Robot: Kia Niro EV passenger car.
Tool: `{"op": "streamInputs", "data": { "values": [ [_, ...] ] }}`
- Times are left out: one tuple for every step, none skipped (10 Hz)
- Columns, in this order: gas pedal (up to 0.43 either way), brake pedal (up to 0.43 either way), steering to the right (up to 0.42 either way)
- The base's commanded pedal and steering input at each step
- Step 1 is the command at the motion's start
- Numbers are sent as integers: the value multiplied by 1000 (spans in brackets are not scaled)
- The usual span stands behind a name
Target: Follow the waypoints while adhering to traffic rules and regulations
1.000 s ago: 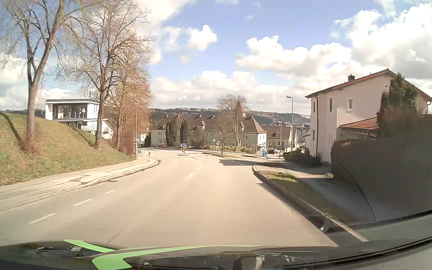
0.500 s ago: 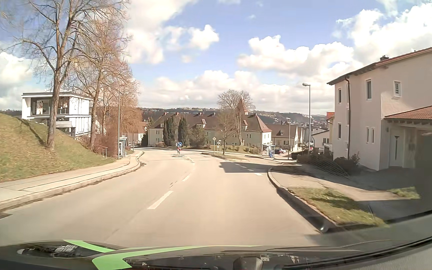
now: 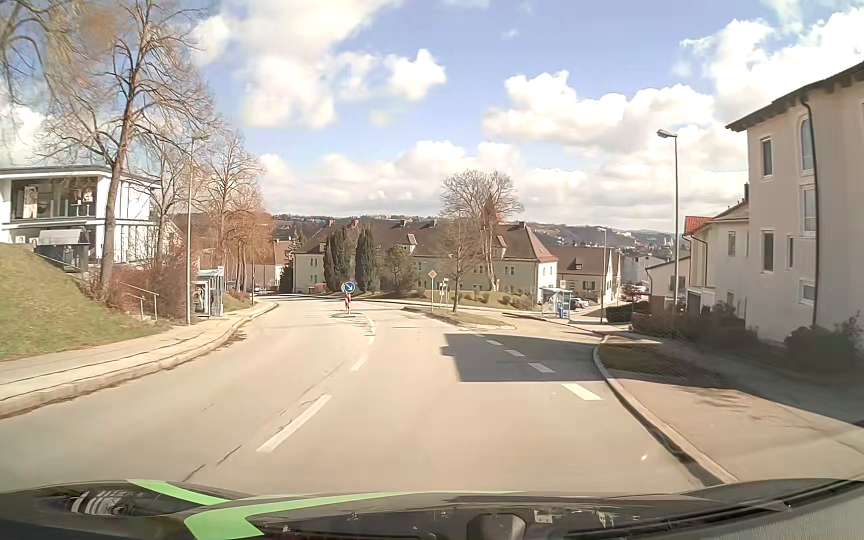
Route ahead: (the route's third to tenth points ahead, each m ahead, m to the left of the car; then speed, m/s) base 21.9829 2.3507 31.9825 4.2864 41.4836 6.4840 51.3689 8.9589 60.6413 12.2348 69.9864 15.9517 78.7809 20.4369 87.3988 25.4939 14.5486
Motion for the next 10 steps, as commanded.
{"op": "streamInputs", "data": {
  "values": [
    [0,171,-18],
    [0,171,-22],
    [0,165,-26],
    [0,165,-28],
    [0,165,-29],
    [0,165,-29],
    [0,165,-29],
    [0,171,-29],
    [0,201,-29],
    [0,201,-29]
  ]
}}
